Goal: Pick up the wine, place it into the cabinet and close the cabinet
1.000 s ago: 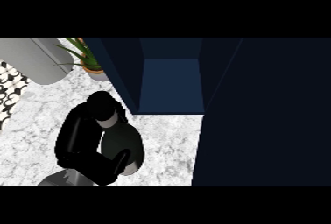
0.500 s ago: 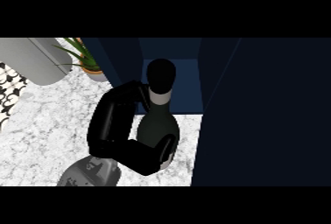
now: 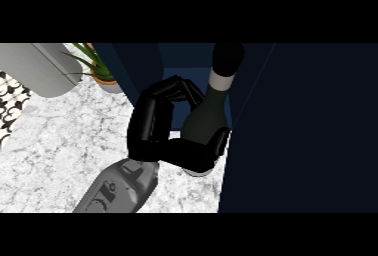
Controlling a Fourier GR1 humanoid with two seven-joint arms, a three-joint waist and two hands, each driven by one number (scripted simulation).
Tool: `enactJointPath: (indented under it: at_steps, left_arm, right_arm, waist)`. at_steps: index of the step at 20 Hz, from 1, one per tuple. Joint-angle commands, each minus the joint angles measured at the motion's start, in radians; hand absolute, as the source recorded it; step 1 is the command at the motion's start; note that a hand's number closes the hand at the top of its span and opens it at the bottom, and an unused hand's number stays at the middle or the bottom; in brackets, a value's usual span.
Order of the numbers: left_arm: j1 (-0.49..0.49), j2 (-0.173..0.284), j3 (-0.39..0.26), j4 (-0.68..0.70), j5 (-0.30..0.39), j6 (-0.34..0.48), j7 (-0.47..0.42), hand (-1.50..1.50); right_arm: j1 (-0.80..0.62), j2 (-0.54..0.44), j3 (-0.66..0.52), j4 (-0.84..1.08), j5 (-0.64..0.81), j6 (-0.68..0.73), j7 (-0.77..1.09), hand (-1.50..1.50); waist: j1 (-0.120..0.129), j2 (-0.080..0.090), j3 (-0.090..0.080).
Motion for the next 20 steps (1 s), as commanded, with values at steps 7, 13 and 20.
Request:
enactJointPath:
  at_steps: [7, 13, 20]
  left_arm:
    - [-0.083, 0.000, -0.069, 0.174, 0.065, 0.134, -0.126, 1.50]
    - [-0.081, 0.000, -0.031, 0.191, 0.130, 0.115, -0.156, 1.50]
    - [-0.055, 0.000, -0.032, 0.268, 0.162, 0.099, -0.239, 1.50]
  right_arm:
    - [-0.034, -0.012, -0.066, -0.062, -0.103, 0.014, 0.028, -1.50]
    - [0.052, 0.030, 0.044, -0.120, 0.004, 0.009, 0.017, -1.50]
    - [0.016, -0.003, -0.019, -0.162, -0.085, 0.013, 0.089, -1.50]
  waist:
    - [-0.002, 0.001, 0.000]
    - [0.000, 0.000, 0.000]
    - [0.000, -0.001, 0.000]
